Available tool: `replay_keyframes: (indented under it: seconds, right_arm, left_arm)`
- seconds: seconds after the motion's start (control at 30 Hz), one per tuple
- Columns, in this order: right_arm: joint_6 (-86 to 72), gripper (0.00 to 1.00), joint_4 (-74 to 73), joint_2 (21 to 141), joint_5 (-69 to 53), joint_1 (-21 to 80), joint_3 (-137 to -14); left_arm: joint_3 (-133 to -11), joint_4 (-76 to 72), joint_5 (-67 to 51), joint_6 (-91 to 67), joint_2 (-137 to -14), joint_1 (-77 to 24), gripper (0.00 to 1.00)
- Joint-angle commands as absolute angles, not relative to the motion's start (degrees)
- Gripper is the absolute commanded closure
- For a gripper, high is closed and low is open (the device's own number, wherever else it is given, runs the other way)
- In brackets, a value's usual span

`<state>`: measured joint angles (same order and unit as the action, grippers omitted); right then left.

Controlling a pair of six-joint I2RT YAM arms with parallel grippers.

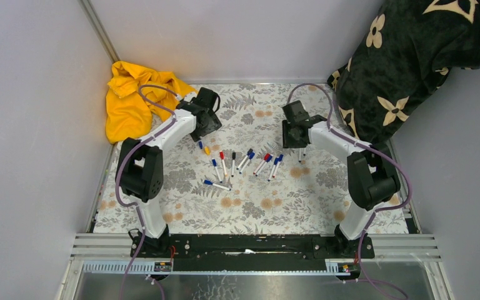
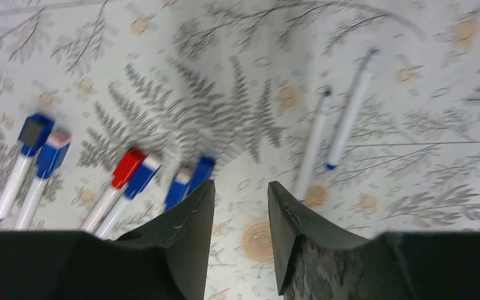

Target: Open the pen caps

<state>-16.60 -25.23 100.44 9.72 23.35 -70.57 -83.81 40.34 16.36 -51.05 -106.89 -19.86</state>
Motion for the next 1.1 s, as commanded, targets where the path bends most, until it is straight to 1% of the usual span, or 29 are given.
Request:
replay_keyframes:
  seconds: [0.0,0.27,0.6,1.07]
  right_arm:
    - [-19.18,0.56,-27.61,97.93,8.41,28.46,-69.17]
    - [-23.22,0.56,-28.7,97.74,10.38,33.64,-67.38]
    - [-26.51,0.56,-27.62,98.66,11.04,35.39,-64.55]
    - [-27.21,0.56,-27.04,102.15,12.48,35.68,-65.39]
  left_arm:
    - [-81.12,37.91,14.8,-51.24,-103.5,-20.35,0.25]
    - [-77.36,36.29,13.12,-51.35,-99.78,-21.88,0.25]
    - [-75.68,35.93,12.84,-50.93,-97.2,-22.59,0.25]
    - [-75.78,35.33,12.56,-50.4,-97.0,-22.68,0.25]
